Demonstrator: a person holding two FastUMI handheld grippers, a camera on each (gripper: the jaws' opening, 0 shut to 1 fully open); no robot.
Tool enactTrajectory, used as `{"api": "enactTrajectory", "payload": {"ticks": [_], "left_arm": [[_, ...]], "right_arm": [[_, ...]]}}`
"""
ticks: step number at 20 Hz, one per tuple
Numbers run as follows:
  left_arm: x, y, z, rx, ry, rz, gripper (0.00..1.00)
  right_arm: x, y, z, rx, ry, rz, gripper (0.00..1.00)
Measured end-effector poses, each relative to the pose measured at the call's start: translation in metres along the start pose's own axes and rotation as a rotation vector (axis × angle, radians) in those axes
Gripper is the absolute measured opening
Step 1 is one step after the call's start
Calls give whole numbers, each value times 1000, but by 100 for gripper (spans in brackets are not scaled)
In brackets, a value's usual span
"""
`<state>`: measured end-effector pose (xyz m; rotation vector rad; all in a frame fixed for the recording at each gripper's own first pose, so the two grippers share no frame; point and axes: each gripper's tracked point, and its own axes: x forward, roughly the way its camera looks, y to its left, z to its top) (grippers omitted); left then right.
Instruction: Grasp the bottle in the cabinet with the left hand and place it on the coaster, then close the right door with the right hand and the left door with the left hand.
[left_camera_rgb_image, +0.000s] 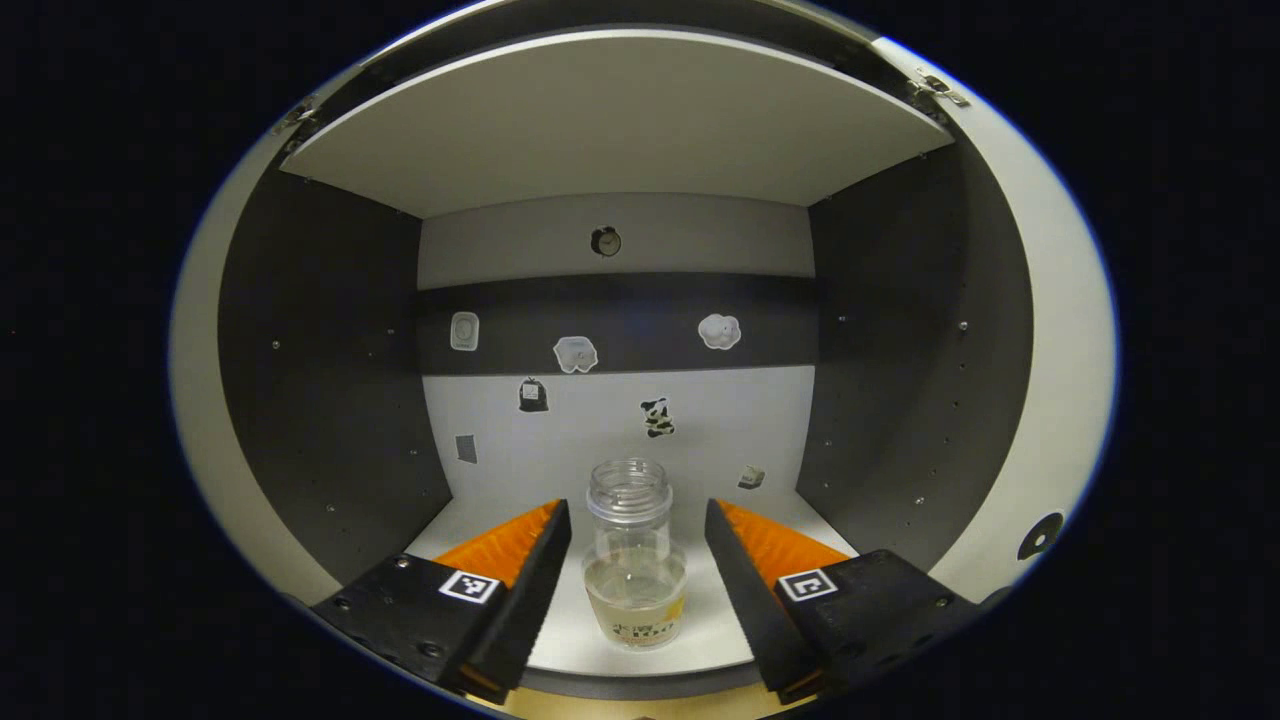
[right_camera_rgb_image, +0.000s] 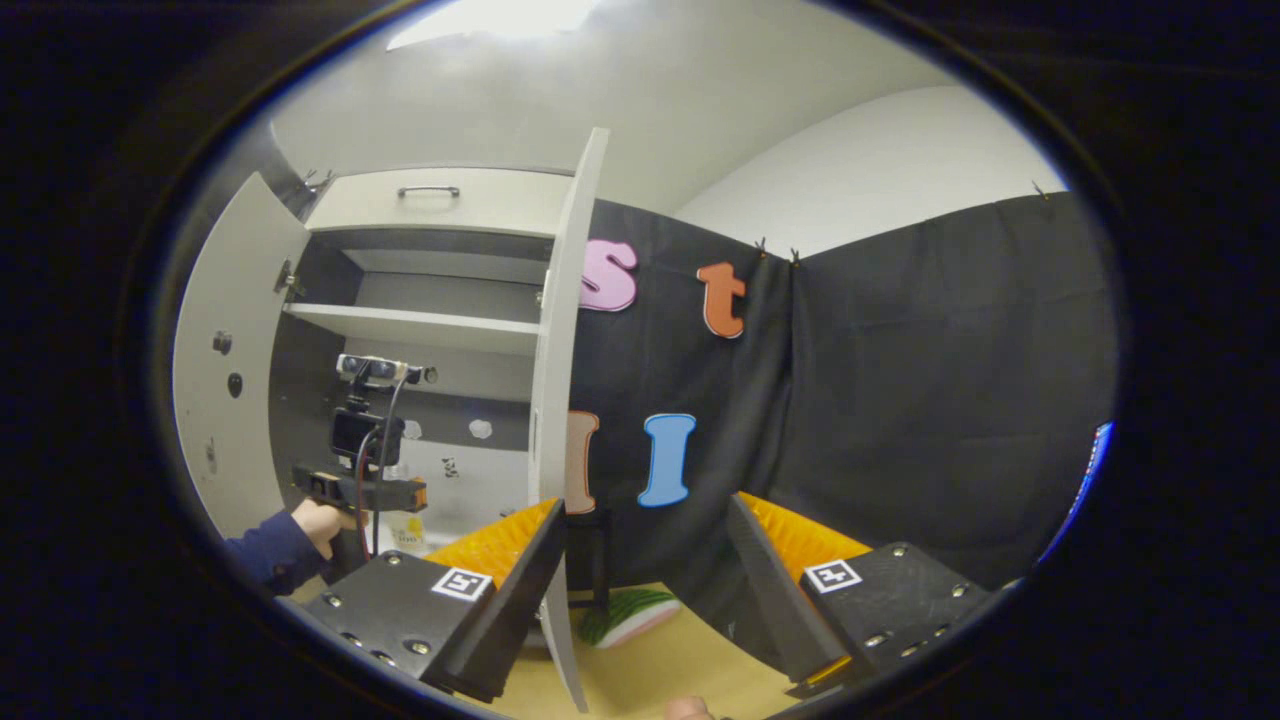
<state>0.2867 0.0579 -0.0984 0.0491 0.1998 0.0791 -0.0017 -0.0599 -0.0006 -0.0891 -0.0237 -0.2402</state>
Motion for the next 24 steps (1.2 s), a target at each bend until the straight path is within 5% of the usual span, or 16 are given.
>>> {"api": "enactTrajectory", "payload": {"ticks": [3, 4, 10, 24], "left_arm": [[4, 3, -7, -14, 28, 14, 73], [9, 5, -6, -26, 13, 20, 48], [-8, -2, -7, -11, 0, -27, 44], [-158, -43, -28, -24, -24, -342, 43]], "right_arm": [[-7, -14, -3, -19, 3, -33, 98], [-8, -19, -4, -23, 4, -45, 98], [-18, -31, -4, 1, -1, -69, 98], [-41, -45, 2, 18, -23, -24, 98]]}}
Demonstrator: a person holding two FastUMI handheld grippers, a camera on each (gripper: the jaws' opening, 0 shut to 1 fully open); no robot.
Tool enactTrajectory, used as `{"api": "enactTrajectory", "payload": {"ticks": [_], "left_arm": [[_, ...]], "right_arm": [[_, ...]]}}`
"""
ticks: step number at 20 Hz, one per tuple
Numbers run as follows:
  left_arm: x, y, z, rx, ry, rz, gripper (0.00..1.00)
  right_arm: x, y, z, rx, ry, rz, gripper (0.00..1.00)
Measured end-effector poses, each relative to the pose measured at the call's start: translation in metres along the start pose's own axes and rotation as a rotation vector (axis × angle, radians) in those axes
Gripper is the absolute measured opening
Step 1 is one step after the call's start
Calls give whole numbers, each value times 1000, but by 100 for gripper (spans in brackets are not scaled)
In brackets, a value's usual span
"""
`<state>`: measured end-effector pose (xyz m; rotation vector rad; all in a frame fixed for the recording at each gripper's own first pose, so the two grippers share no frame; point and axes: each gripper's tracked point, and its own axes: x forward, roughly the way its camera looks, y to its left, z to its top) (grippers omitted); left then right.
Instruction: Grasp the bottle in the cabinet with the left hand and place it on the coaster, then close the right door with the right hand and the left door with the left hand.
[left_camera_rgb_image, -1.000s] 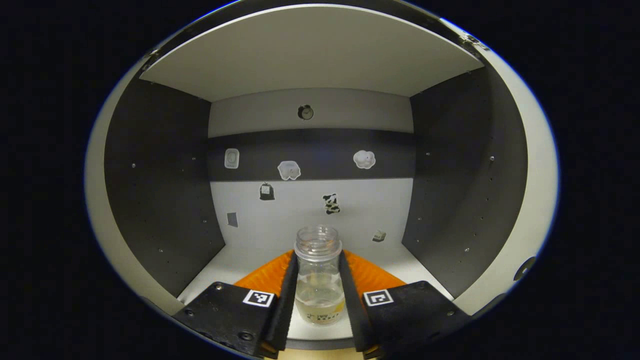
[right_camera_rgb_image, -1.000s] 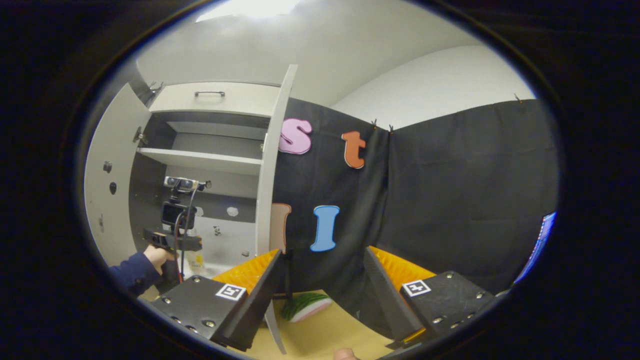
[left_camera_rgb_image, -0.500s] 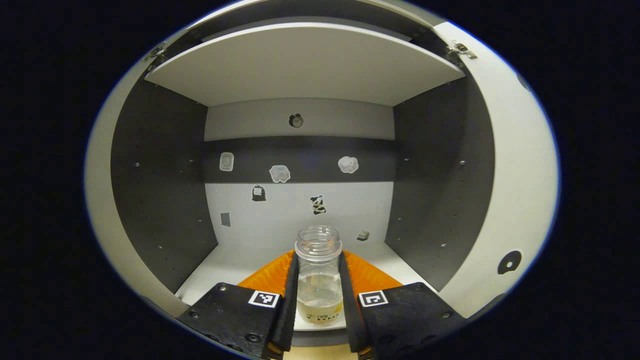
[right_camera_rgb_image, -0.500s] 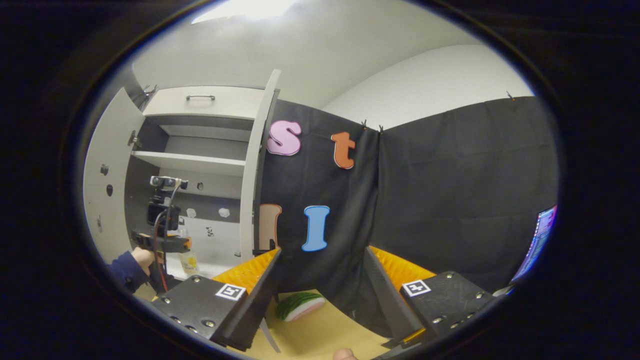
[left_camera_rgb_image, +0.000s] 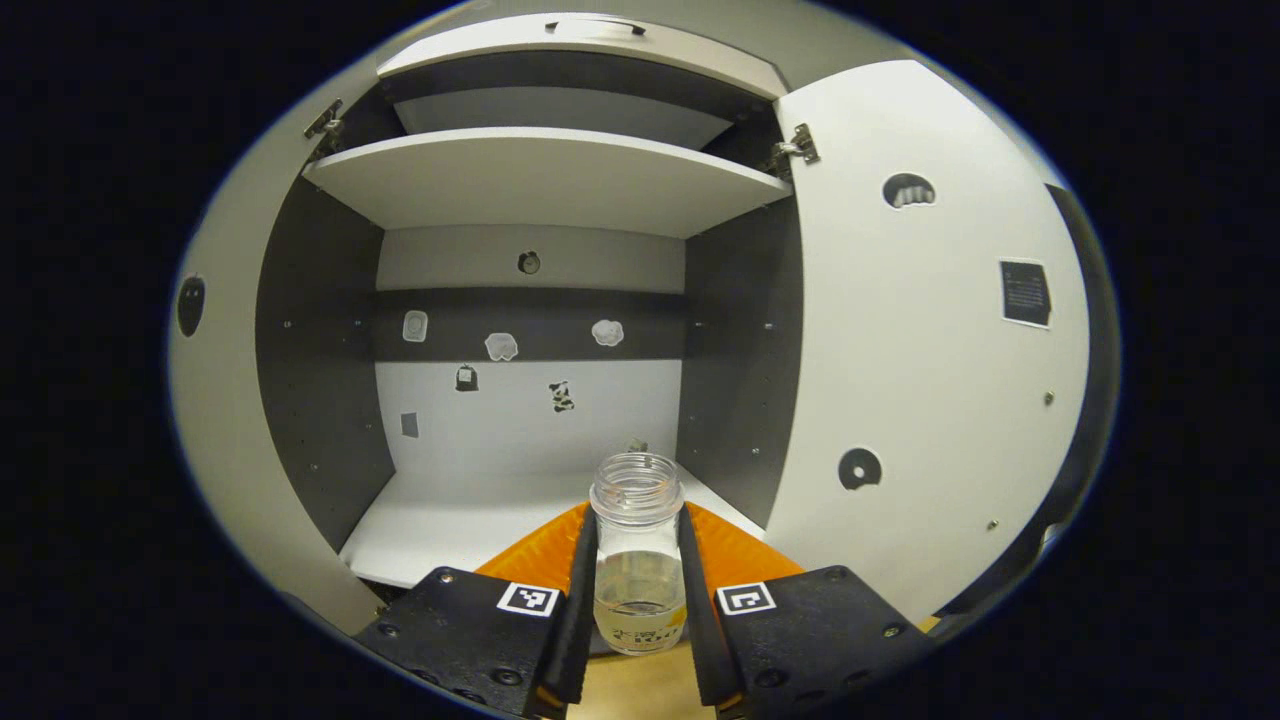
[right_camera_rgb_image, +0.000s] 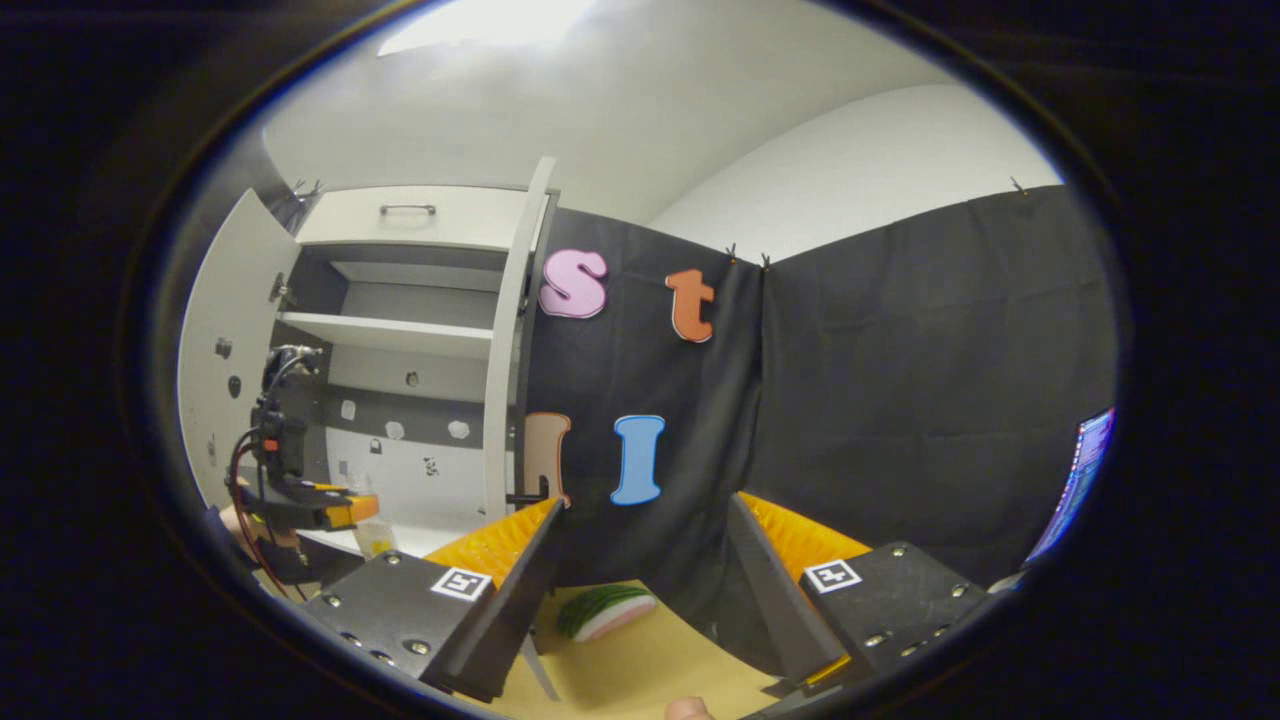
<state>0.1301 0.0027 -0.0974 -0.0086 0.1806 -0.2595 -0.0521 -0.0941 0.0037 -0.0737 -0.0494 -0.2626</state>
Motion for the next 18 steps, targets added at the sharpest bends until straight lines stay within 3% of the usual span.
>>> {"api": "enactTrajectory", "payload": {"ticks": [11, 18], "left_arm": [[-84, -31, -117, 12, 54, -100, 43], [-113, -41, -192, -44, 103, -133, 43]], "right_arm": [[-16, -2, 12, 9, -23, 45, 98], [-9, -3, 16, 7, -34, 54, 98]]}}
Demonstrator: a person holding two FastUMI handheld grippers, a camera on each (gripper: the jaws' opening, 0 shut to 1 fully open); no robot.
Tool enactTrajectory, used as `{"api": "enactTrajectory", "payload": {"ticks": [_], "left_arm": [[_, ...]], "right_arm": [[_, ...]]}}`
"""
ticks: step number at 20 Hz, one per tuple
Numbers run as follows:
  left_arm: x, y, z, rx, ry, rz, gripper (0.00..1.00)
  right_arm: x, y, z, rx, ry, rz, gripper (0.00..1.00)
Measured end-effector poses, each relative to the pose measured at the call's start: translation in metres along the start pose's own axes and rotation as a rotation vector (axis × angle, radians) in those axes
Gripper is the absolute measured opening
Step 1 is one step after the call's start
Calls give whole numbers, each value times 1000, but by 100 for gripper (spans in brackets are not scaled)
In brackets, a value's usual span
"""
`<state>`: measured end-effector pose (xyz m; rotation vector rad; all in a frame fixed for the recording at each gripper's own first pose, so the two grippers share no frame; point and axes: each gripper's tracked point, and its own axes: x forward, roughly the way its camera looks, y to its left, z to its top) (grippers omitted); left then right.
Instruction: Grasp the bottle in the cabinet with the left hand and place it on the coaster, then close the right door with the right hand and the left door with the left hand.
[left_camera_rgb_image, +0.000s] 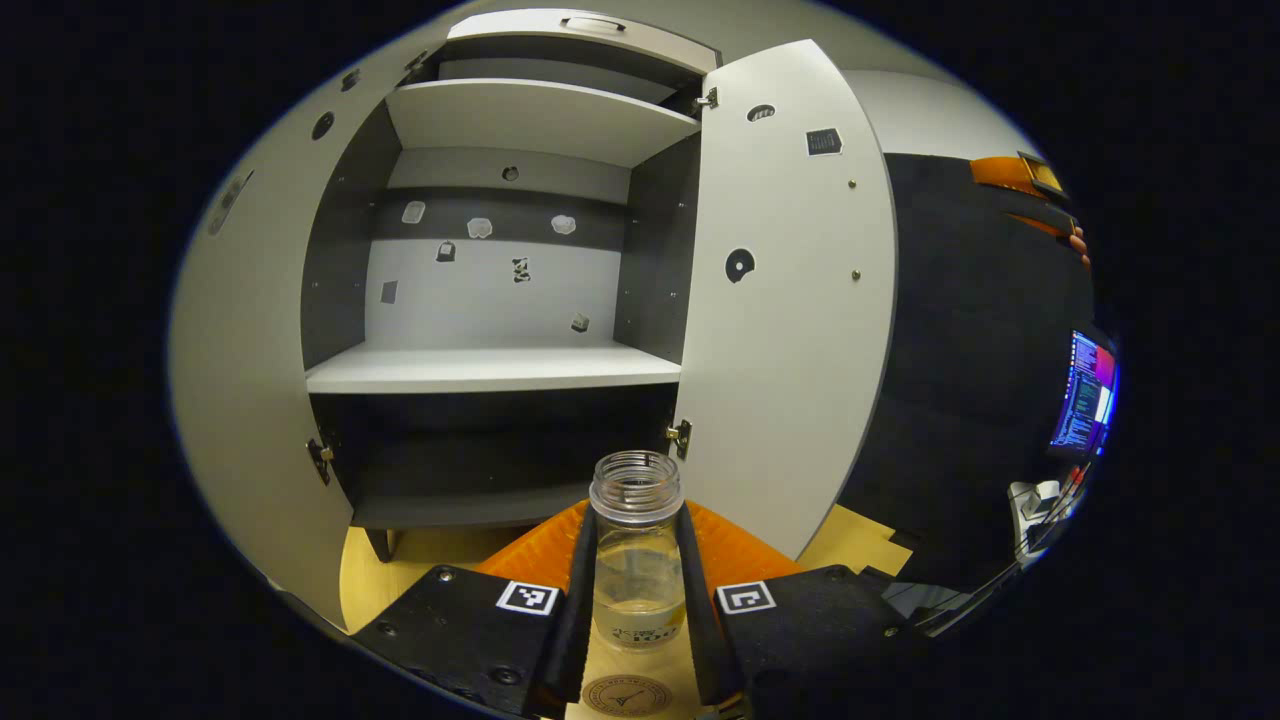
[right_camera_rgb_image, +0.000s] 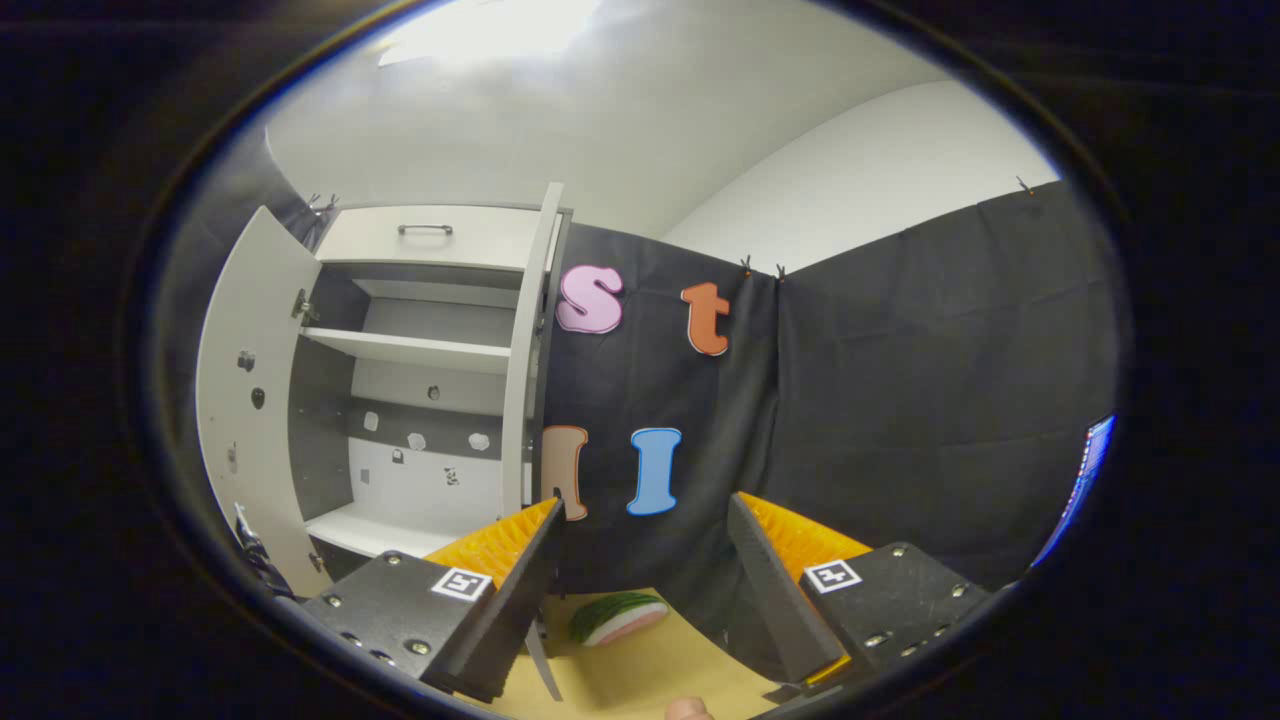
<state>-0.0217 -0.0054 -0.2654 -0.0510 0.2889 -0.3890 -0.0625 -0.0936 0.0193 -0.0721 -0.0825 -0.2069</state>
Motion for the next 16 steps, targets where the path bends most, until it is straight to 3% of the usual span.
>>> {"api": "enactTrajectory", "payload": {"ticks": [6, 11, 16], "left_arm": [[-7, 7, -55, -61, 71, 21, 44], [-13, 8, -111, -46, 157, 28, 44], [-18, 12, -136, -33, 192, 43, 44]], "right_arm": [[-2, -7, 7, -19, -11, -16, 98], [-1, -10, 4, -33, -4, -30, 95], [-2, -11, 1, -49, 4, -27, 93]]}}
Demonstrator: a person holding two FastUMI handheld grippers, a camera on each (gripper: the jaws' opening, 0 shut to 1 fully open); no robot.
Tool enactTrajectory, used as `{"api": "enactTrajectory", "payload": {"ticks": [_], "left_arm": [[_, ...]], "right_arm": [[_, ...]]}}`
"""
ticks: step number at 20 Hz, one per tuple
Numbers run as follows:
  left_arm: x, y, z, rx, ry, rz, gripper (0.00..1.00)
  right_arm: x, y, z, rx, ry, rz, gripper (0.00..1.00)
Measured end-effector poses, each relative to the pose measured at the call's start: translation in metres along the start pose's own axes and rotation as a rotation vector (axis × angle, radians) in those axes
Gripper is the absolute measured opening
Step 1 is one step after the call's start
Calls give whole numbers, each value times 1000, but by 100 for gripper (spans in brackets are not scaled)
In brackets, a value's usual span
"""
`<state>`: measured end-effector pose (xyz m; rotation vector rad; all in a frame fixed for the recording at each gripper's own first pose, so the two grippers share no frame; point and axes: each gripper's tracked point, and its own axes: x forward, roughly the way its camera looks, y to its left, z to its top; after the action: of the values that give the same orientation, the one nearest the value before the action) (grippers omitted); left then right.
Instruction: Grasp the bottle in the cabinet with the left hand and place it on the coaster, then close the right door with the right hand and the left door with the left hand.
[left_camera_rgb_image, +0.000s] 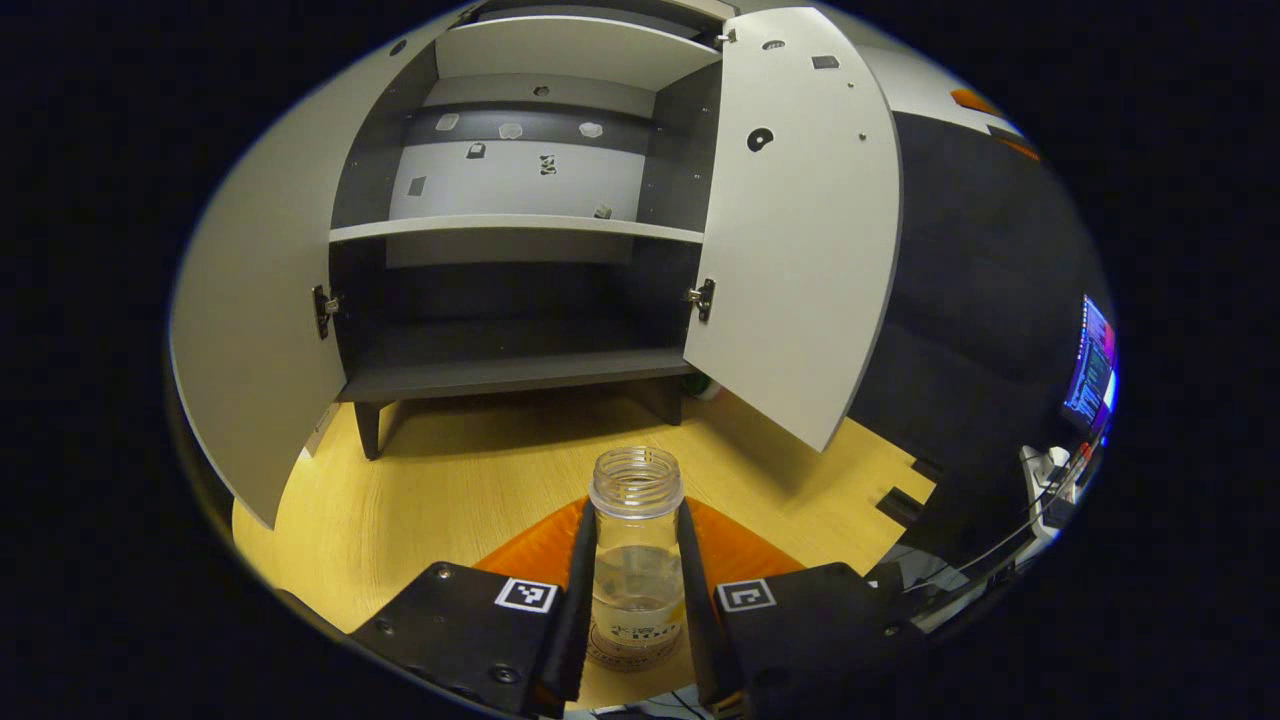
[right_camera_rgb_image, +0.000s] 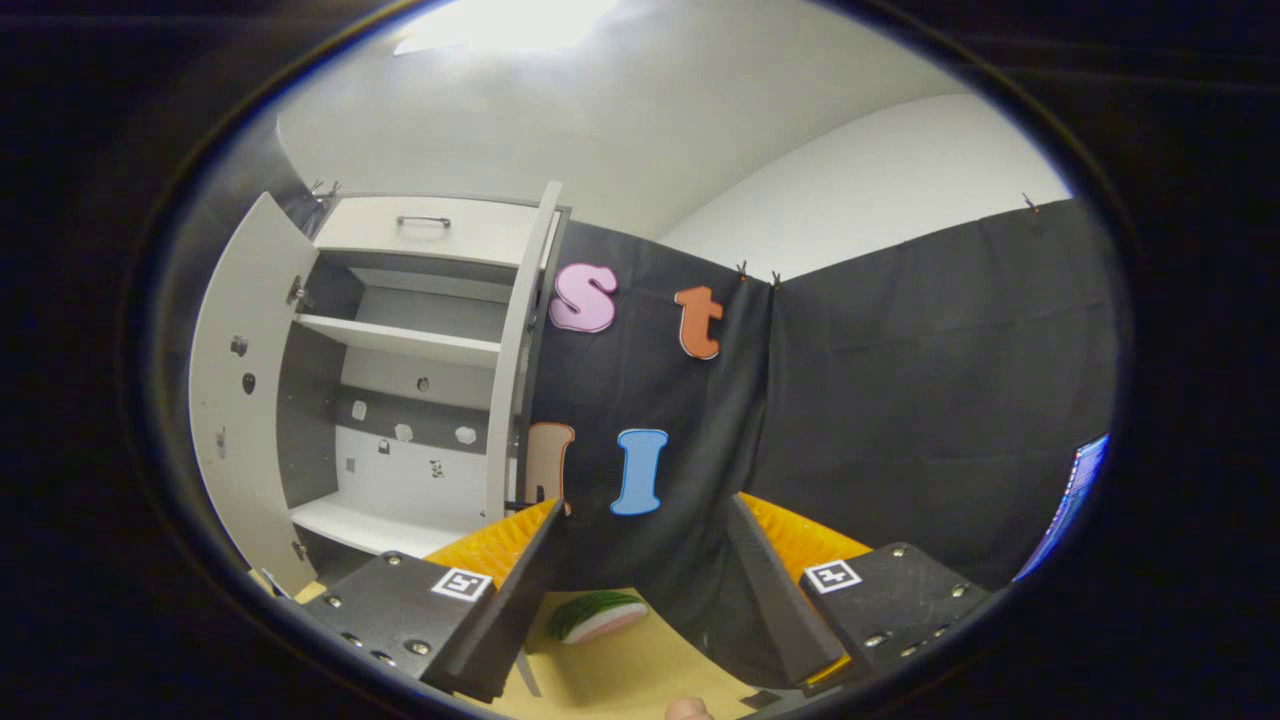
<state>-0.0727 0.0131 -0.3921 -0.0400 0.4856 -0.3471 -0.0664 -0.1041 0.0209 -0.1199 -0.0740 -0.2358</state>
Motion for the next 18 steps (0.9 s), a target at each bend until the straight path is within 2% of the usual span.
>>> {"api": "enactTrajectory", "payload": {"ticks": [1, 2, 10, 12, 18], "left_arm": [[0, 1, -3, 7, 4, 0, 44], [1, 2, -4, 19, 6, 4, 44], [6, 3, -10, 15, -16, -3, 46], [5, 2, -10, 13, -16, -1, 44], [0, 1, -11, 14, -14, 2, 48]], "right_arm": [[0, 1, 0, -2, 1, 2, 93], [0, 2, 0, -3, 1, 5, 100], [1, 3, -2, -29, 12, 15, 98], [0, 4, -1, -25, 9, 21, 98], [1, 5, -3, -33, 12, 33, 98]]}}
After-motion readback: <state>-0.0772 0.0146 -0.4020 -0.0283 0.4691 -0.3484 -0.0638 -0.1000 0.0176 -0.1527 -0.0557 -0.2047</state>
